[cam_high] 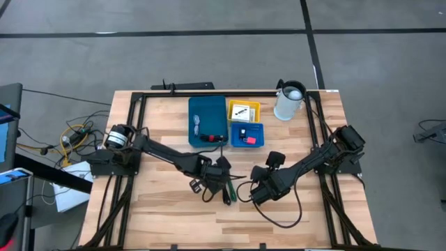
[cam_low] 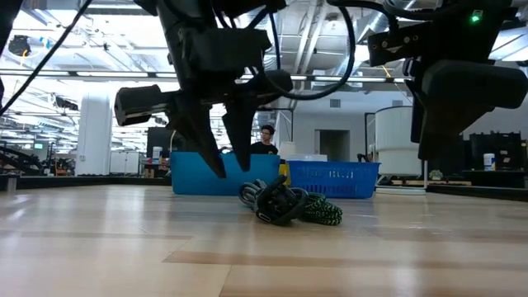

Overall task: Pick and place items into bin
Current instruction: Put the black charger cable into the big dark blue bin

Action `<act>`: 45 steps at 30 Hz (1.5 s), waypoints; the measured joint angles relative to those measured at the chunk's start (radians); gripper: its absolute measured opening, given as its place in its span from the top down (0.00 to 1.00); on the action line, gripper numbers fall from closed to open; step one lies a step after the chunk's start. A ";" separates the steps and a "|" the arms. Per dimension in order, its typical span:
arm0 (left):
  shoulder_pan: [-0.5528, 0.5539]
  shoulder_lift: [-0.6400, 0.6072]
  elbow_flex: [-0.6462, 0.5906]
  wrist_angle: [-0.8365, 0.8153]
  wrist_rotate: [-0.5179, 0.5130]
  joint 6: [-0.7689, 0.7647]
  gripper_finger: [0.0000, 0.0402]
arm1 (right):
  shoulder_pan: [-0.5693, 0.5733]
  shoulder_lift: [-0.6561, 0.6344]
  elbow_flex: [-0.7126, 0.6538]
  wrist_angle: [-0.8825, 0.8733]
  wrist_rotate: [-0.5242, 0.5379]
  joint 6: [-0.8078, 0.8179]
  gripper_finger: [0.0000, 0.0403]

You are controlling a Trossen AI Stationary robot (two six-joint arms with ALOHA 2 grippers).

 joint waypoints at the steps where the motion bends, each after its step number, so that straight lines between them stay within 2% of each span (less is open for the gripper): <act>1: -0.005 0.000 0.000 0.008 0.000 0.005 0.70 | 0.000 0.000 0.000 0.000 0.000 0.000 0.35; 10: -0.002 0.000 0.000 0.041 0.015 0.069 0.70 | 0.000 0.000 0.000 0.002 0.002 0.001 0.35; 15: 0.022 0.000 0.000 0.055 0.063 0.070 0.70 | 0.000 0.000 0.000 0.005 0.001 0.001 0.35; 31: 0.035 0.002 -0.039 0.102 0.116 0.073 0.70 | -0.002 0.000 0.000 0.004 0.000 0.001 0.35; 45: 0.048 0.080 -0.029 0.145 0.154 0.053 0.72 | -0.002 0.001 0.000 0.001 -0.002 0.001 0.35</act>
